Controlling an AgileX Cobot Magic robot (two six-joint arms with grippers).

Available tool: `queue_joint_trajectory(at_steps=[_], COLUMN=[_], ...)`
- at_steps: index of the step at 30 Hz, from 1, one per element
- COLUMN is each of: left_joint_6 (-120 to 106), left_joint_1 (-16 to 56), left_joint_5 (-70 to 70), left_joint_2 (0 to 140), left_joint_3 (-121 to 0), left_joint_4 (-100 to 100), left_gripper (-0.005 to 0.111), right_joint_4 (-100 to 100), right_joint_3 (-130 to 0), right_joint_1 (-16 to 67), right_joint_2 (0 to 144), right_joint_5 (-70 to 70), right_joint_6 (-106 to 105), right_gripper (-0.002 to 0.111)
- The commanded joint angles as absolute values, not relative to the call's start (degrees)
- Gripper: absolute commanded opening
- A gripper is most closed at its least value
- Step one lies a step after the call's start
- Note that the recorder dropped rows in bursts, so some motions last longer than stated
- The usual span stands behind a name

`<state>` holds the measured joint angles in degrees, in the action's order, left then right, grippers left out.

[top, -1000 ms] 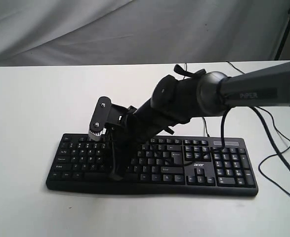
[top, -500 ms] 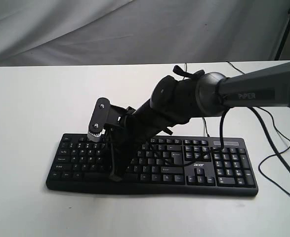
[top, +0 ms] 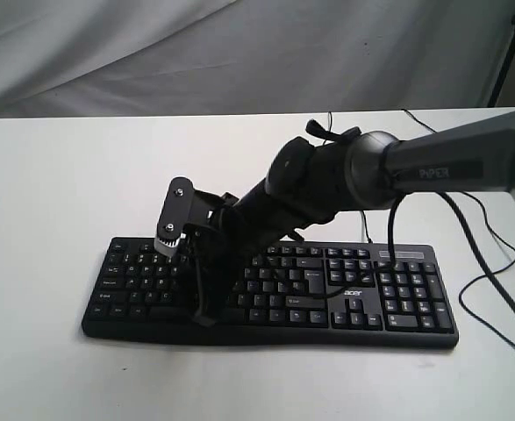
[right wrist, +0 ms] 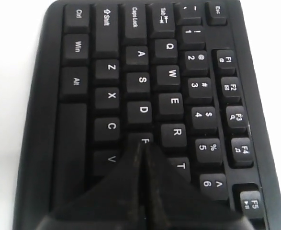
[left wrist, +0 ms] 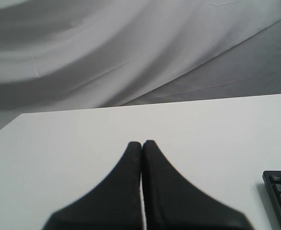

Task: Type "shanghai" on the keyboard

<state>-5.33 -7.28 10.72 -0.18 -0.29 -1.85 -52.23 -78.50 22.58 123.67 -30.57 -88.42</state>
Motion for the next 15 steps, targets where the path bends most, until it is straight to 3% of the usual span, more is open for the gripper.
queue_joint_trajectory(at_steps=[1, 15], left_joint_6=[-5.18, -5.18], left_joint_1=[-7.07, -7.07], left_joint_5=[10.53, 10.53], left_joint_2=[0.0, 0.0], left_joint_3=[0.0, 0.0], left_joint_4=[-1.82, -1.82], left_gripper=[0.001, 0.001], right_joint_4=[-51.7, -51.39], right_joint_3=[-78.81, -78.81], right_joint_1=[22.68, 22.68], right_joint_2=[123.71, 123.71], right_joint_5=[-31.07, -31.07], right_joint_6=[-88.66, -88.66], right_gripper=[0.0, 0.0])
